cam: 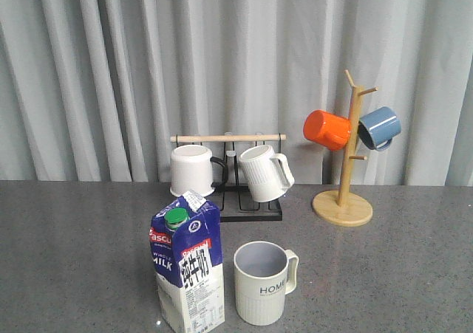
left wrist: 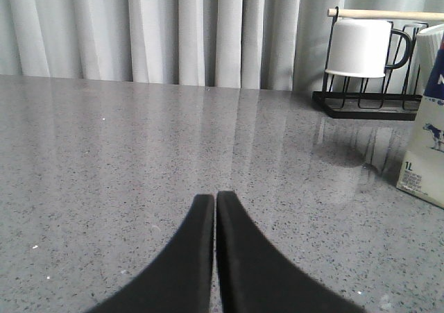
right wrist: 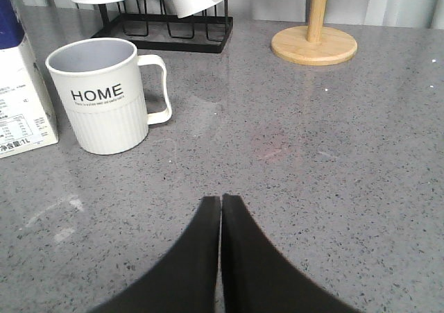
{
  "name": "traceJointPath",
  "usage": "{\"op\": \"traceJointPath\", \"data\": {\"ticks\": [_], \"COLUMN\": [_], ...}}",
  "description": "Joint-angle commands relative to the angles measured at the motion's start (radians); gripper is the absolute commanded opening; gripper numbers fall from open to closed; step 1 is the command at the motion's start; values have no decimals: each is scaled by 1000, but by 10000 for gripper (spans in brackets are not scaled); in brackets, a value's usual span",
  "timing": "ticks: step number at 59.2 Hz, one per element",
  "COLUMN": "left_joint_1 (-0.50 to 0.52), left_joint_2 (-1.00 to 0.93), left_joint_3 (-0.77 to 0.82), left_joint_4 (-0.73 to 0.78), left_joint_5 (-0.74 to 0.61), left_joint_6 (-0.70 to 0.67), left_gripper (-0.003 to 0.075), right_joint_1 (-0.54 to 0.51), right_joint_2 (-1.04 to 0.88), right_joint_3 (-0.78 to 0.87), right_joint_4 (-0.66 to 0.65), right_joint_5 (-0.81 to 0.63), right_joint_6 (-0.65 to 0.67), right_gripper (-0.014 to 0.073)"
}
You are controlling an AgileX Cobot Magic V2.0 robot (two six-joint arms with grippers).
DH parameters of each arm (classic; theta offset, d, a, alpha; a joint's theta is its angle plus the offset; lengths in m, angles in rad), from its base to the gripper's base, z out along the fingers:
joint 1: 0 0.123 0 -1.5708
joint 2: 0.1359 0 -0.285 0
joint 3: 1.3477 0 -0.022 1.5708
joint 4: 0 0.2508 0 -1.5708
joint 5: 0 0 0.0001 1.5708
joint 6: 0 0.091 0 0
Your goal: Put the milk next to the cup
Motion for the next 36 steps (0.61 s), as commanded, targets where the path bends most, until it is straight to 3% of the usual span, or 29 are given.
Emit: {"op": "traceJointPath", "data": {"ticks": [1, 12, 23, 36], "left_joint_1": [2, 2, 2, 2], "left_joint_2": [-3, -3, -3, -3], "left_joint_3": [21, 20, 20, 20], "left_joint_4": [-7, -47, -255, -269], "left_joint_5": [-71, -108, -128, -128], "left_joint_6": [0, 76, 282, 295], "left_gripper": [-7, -7, -7, -7], "right_joint_1": [-2, -2, -2, -2], "right_joint_2": [4, 4, 4, 4], "right_joint_3": [-29, -29, -29, -29], "right_joint_4": [-49, -49, -49, -49], "right_joint_5": [21, 21, 23, 20], "right_joint_6": [2, 2, 2, 2], "right_gripper": [-5, -5, -5, -5]}}
